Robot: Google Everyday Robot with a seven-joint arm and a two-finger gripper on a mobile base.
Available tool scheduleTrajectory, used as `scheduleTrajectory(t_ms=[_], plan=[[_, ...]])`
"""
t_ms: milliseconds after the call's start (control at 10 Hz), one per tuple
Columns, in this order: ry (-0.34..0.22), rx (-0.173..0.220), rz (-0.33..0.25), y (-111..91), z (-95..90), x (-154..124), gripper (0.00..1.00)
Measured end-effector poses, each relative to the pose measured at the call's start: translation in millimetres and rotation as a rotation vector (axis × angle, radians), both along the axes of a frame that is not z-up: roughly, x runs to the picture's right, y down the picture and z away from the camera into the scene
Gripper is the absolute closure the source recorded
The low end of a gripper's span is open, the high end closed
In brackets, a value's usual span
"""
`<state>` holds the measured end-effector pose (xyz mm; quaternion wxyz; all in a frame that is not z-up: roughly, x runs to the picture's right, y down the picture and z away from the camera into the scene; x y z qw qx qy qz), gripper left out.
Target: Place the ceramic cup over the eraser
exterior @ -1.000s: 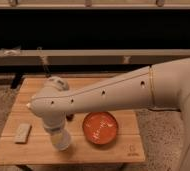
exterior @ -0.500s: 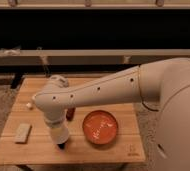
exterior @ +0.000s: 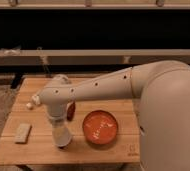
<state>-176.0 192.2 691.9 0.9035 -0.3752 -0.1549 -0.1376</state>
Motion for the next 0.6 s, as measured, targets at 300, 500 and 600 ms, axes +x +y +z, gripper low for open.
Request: scheduleTrajectory(t_ms=[300,500,600], plan=[[-0.022,-0.014,0.002,2.3,3.2,-2.0,0.20],[-0.026,-0.012,0.005,1.8,3.3,-2.0,0.20],[-0.028,-0.013,0.003,2.4,2.8,-3.4,0.20]])
